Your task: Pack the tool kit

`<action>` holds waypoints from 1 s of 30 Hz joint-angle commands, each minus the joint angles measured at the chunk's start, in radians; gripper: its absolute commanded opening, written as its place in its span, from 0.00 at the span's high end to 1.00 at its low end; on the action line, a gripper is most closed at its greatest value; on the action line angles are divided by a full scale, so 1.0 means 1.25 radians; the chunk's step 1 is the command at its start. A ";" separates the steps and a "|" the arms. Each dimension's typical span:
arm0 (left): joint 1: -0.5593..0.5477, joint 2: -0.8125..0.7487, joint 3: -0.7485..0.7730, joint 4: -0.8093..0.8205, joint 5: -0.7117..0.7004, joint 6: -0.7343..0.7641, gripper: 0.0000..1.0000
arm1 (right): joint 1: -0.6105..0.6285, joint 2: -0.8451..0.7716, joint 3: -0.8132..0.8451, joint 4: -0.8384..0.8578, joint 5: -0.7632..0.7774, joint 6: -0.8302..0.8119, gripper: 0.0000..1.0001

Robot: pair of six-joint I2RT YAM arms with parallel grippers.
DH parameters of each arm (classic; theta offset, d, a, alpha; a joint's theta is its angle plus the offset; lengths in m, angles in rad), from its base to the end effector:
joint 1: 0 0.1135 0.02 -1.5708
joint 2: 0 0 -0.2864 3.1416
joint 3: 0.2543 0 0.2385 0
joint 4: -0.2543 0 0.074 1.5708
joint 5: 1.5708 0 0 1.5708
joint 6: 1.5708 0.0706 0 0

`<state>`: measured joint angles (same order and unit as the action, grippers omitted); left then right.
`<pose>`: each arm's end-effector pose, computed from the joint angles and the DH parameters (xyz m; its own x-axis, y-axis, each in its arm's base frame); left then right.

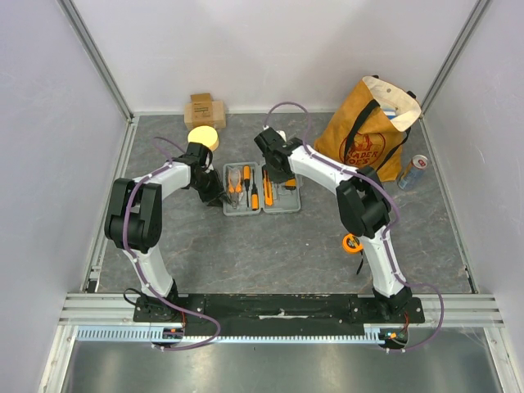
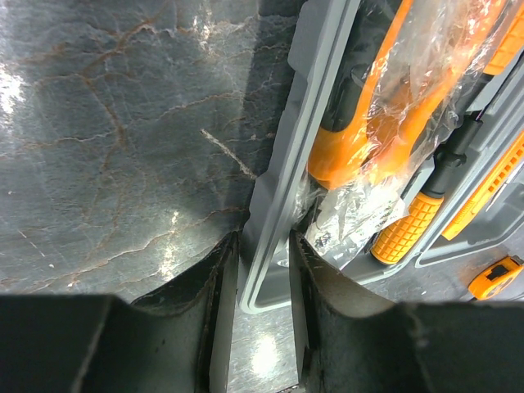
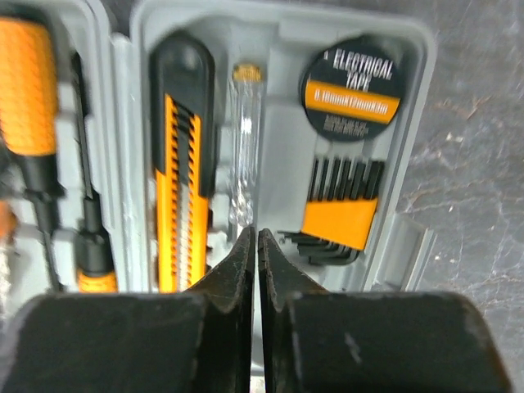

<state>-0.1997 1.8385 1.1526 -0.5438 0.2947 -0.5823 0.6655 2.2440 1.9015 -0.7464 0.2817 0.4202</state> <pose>0.3485 -0.0915 0.1565 -0.9282 -0.3490 -0.1289 -0.2699 0.8700 -0.4126 0.4069 0.2944 0.1907 -0.8370 -0.1588 -0.5236 -0.1646 0.9857 -0.0358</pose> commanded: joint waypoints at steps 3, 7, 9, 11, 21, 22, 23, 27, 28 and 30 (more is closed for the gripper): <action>0.000 -0.026 0.014 0.001 0.001 -0.014 0.63 | 0.001 -0.058 -0.078 0.003 -0.060 0.014 0.94; 0.001 -0.026 0.013 0.006 0.004 -0.014 0.63 | 0.000 -0.058 -0.104 0.031 -0.074 0.010 0.94; 0.001 -0.026 0.013 0.006 0.006 -0.014 0.64 | 0.001 -0.058 -0.103 0.034 -0.072 0.010 0.95; 0.000 -0.028 0.012 0.006 0.005 -0.015 0.64 | 0.001 -0.066 -0.104 0.040 -0.062 0.012 0.96; 0.001 -0.033 0.012 0.006 0.002 -0.019 0.64 | 0.001 -0.107 -0.101 0.079 -0.036 0.007 0.96; 0.000 -0.033 0.012 0.006 0.001 -0.019 0.64 | 0.001 -0.107 -0.099 0.084 -0.040 0.007 0.96; 0.000 -0.033 0.012 0.006 0.001 -0.020 0.64 | 0.001 -0.104 -0.098 0.083 -0.041 0.006 0.96; 0.001 -0.030 0.013 0.004 0.004 -0.021 0.64 | 0.001 -0.083 -0.096 0.080 -0.056 0.003 0.96; 0.000 -0.029 0.013 0.006 0.004 -0.021 0.64 | 0.001 -0.080 -0.099 0.082 -0.062 0.003 0.96; 0.001 -0.029 0.013 0.007 0.004 -0.021 0.64 | 0.001 -0.066 -0.100 0.080 -0.065 0.003 0.97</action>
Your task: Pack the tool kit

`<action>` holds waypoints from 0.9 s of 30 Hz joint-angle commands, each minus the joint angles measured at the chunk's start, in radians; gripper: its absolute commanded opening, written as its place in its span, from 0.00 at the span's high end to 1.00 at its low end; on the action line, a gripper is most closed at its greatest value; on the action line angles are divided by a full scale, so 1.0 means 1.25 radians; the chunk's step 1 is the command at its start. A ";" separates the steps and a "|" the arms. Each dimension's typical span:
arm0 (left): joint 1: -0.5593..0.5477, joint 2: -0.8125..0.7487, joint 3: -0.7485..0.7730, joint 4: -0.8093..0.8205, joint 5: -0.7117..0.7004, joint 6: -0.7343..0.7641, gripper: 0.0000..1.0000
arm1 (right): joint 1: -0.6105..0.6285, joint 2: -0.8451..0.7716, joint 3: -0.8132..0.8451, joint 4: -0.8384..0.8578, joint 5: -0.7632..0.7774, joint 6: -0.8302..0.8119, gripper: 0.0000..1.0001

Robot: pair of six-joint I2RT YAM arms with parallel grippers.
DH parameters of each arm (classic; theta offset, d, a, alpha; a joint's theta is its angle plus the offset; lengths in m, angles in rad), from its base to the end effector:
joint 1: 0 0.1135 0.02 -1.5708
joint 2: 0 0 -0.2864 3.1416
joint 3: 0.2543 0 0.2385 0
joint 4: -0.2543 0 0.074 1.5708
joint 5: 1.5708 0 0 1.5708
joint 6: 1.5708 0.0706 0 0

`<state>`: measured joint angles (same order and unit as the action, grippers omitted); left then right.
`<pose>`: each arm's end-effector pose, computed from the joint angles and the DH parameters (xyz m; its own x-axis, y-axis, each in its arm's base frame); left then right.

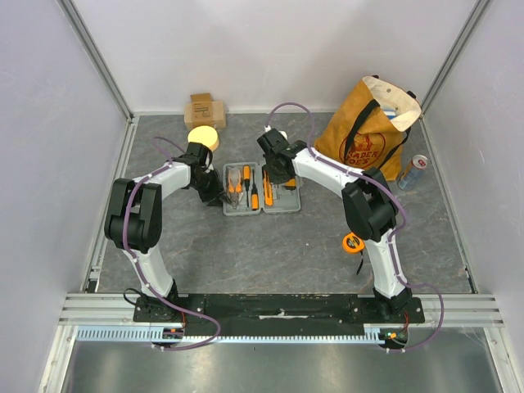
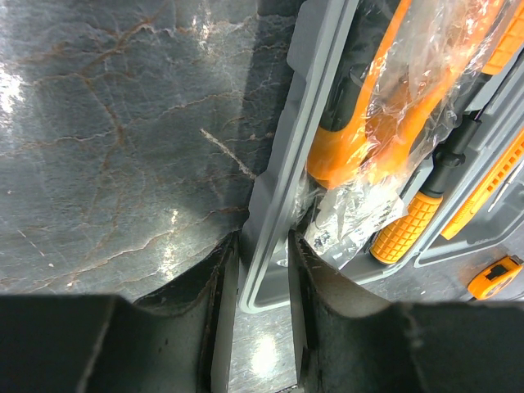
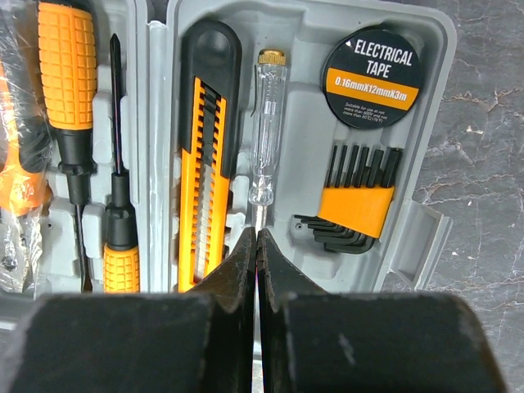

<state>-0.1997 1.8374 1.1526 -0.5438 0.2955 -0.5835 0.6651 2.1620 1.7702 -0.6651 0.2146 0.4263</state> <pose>0.3485 -0.0915 0.1569 -0.9279 -0.3499 -0.1289 -0.2704 0.8693 -0.4138 0.3918 0.2882 0.1941 -0.8392 -0.1447 -0.5243 -0.1907 0.9811 0.0344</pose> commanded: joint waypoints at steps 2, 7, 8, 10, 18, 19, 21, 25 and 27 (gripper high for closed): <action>0.001 -0.028 0.013 0.007 0.004 -0.020 0.64 | 0.001 0.012 0.004 0.015 -0.011 -0.004 0.97; 0.001 -0.027 0.011 0.007 0.007 -0.022 0.64 | 0.002 0.037 -0.007 0.022 -0.018 -0.006 1.00; 0.001 -0.027 0.011 0.007 0.008 -0.020 0.64 | 0.002 0.042 -0.011 0.020 -0.018 -0.006 1.00; 0.000 -0.027 0.011 0.008 0.010 -0.020 0.64 | 0.002 0.047 -0.022 0.019 -0.017 -0.005 1.00; 0.001 -0.028 0.006 0.013 0.025 -0.018 0.65 | -0.002 0.066 -0.069 -0.005 -0.033 0.028 1.00; 0.001 -0.029 0.004 0.015 0.029 -0.019 0.65 | -0.003 0.071 -0.072 -0.009 -0.040 0.034 1.00; 0.001 -0.029 0.002 0.019 0.037 -0.017 0.65 | -0.004 0.079 -0.076 -0.014 -0.053 0.039 1.00; 0.000 -0.029 -0.003 0.024 0.052 -0.015 0.65 | -0.004 0.093 -0.097 -0.020 -0.072 0.049 1.00; 0.000 -0.030 -0.007 0.028 0.063 -0.014 0.65 | -0.004 0.101 -0.113 -0.019 -0.083 0.053 1.00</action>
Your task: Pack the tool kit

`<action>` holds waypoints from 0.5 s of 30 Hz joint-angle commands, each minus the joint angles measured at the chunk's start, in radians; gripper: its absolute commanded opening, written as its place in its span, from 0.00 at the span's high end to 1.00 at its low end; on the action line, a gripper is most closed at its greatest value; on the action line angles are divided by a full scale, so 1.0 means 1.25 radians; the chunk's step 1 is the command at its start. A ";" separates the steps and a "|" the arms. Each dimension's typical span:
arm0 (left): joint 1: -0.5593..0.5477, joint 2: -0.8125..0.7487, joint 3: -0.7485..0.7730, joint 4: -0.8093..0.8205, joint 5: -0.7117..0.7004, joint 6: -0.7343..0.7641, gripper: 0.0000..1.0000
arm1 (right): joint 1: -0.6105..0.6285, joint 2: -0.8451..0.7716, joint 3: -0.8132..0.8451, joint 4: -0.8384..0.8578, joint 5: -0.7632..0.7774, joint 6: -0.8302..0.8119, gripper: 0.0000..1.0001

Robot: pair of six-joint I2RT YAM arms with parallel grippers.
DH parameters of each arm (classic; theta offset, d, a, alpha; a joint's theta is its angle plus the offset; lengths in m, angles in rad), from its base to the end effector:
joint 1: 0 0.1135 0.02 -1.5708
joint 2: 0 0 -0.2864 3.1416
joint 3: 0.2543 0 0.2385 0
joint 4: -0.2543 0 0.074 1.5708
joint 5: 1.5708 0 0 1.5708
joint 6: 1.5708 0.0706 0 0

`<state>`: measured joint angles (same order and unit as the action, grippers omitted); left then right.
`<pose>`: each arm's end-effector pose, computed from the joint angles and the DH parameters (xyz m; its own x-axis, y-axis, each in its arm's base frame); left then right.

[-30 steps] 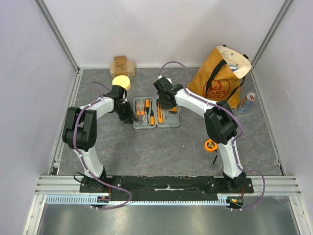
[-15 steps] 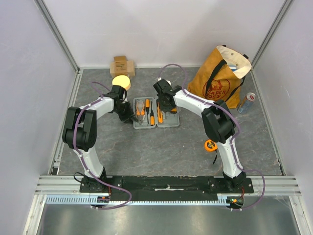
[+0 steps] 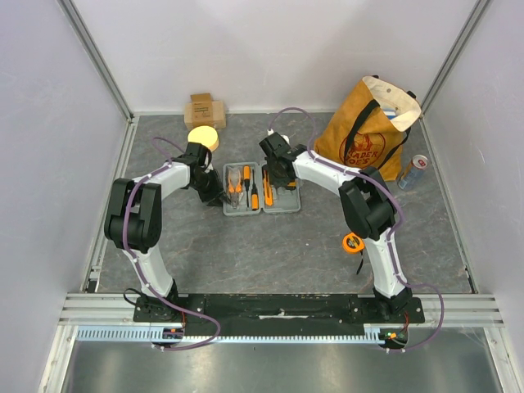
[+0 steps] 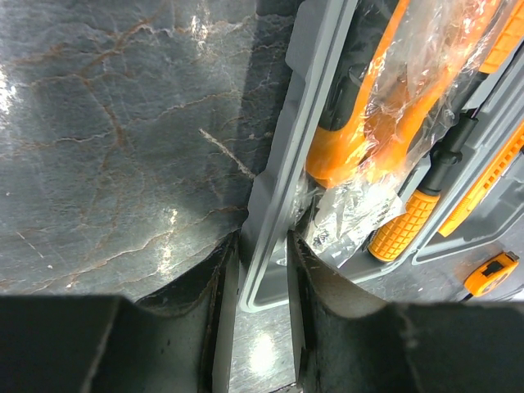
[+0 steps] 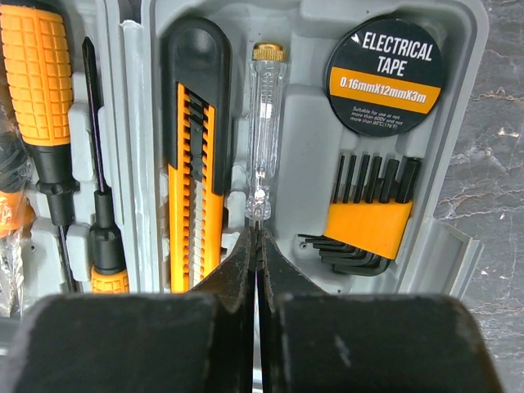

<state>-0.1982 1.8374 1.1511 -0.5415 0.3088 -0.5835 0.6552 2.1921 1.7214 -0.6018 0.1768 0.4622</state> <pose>0.3483 -0.0918 0.1569 -0.9291 -0.3488 -0.1230 -0.2685 0.8649 -0.4242 0.3947 0.2876 0.1691 -0.8612 -0.1081 -0.4967 -0.1666 0.9832 0.0748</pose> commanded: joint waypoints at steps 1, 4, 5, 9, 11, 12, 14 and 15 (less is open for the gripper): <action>0.000 -0.032 -0.007 0.026 0.057 -0.014 0.65 | 0.004 0.078 -0.086 -0.068 -0.057 0.028 1.00; -0.002 -0.035 -0.009 0.033 0.068 -0.014 0.66 | 0.004 0.082 -0.128 -0.052 -0.070 0.043 1.00; -0.001 -0.037 -0.009 0.033 0.071 -0.012 0.66 | 0.004 0.082 -0.140 -0.044 -0.076 0.049 1.00; -0.001 -0.043 -0.010 0.033 0.076 -0.012 0.66 | 0.004 0.064 -0.171 -0.011 -0.085 0.079 1.00; -0.002 -0.050 -0.013 0.032 0.074 -0.012 0.66 | 0.004 0.045 -0.161 -0.003 -0.069 0.084 1.00; -0.001 -0.054 -0.013 0.033 0.073 -0.011 0.66 | 0.004 0.036 -0.151 -0.001 -0.056 0.084 1.00; -0.001 -0.063 -0.014 0.033 0.068 -0.009 0.66 | 0.001 0.014 -0.122 0.004 -0.032 0.083 1.00; 0.000 -0.071 -0.014 0.033 0.063 -0.009 0.66 | -0.001 -0.001 -0.107 0.008 -0.018 0.083 0.97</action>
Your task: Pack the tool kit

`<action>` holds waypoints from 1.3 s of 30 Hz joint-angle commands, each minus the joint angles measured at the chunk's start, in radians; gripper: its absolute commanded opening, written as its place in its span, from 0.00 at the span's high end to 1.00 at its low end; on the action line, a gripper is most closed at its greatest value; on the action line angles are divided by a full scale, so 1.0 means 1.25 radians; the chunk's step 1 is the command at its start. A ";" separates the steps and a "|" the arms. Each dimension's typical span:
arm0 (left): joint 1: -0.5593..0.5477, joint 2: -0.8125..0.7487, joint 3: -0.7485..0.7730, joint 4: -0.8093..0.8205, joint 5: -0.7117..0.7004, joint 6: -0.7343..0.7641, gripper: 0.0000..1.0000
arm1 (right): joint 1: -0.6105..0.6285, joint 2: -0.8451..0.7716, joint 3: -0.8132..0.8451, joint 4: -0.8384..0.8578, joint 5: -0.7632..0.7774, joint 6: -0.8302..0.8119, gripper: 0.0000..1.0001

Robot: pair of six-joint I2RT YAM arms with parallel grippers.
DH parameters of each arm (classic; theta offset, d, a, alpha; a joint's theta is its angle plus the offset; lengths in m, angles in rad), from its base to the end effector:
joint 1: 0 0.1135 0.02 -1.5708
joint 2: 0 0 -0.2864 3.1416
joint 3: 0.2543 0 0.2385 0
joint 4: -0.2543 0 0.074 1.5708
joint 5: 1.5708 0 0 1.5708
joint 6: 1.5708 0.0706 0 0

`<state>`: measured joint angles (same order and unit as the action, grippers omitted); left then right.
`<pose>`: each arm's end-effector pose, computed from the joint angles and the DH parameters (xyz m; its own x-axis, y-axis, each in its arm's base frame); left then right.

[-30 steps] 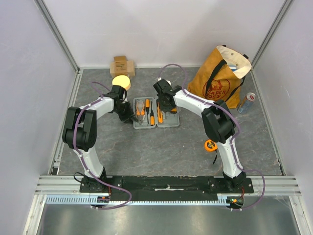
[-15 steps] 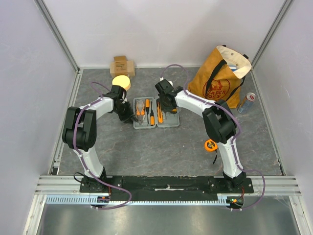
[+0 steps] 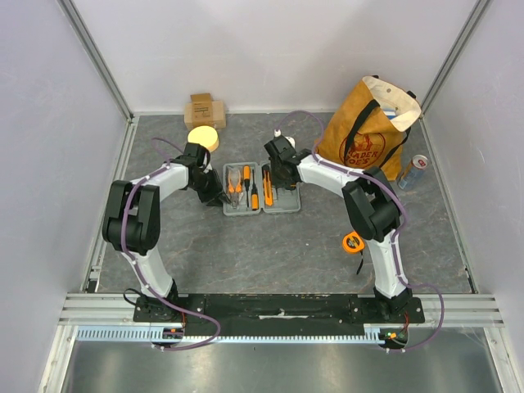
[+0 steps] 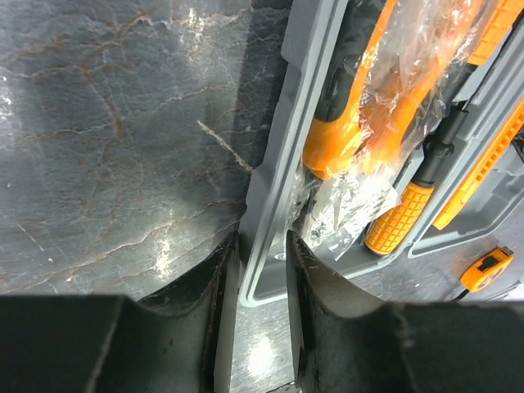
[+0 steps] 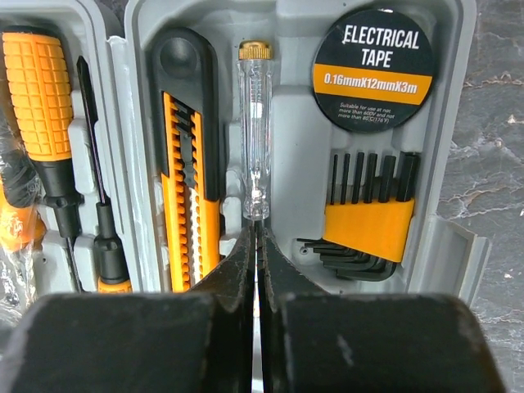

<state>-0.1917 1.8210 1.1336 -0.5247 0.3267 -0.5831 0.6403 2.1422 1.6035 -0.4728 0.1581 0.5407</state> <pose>0.3460 -0.0902 0.1590 -0.9276 -0.3512 -0.1276 -0.2632 0.8564 -0.4441 0.3916 0.2779 0.1657 -0.8520 -0.0008 -0.5236 -0.0985 0.9824 0.1587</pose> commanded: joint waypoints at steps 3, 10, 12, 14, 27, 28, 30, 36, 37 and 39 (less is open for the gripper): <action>-0.005 -0.074 0.000 0.018 0.034 -0.011 0.66 | 0.003 0.008 0.053 -0.098 0.023 0.014 0.86; -0.005 -0.109 0.010 0.016 -0.001 -0.016 0.63 | -0.013 -0.058 0.175 -0.119 0.042 -0.015 0.55; -0.006 -0.123 0.012 0.017 -0.012 -0.017 0.61 | -0.015 -0.088 0.175 -0.141 0.057 -0.029 0.47; -0.005 -0.136 0.016 0.016 -0.021 -0.018 0.60 | -0.014 -0.133 0.132 -0.152 0.097 -0.048 0.36; -0.005 -0.249 0.001 0.059 -0.092 0.077 0.36 | -0.094 -0.588 -0.385 -0.262 0.120 0.085 0.02; -0.005 -0.257 -0.010 0.071 -0.098 0.080 0.36 | -0.106 -0.609 -0.410 -0.272 0.087 0.101 0.02; -0.005 -0.269 -0.031 0.093 -0.099 0.080 0.35 | -0.137 -0.641 -0.457 -0.277 0.017 0.129 0.02; -0.005 -0.273 -0.071 0.124 -0.074 0.068 0.35 | -0.167 -0.683 -0.567 -0.223 -0.163 0.151 0.02; -0.006 -0.271 -0.074 0.125 -0.068 0.065 0.35 | -0.172 -0.683 -0.581 -0.224 -0.183 0.160 0.02; -0.006 -0.265 -0.077 0.125 -0.052 0.063 0.36 | -0.181 -0.693 -0.608 -0.218 -0.207 0.176 0.02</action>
<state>-0.1978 1.4979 1.0447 -0.4179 0.2333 -0.5285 0.4305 1.3159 0.8917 -0.7818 0.0418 0.7013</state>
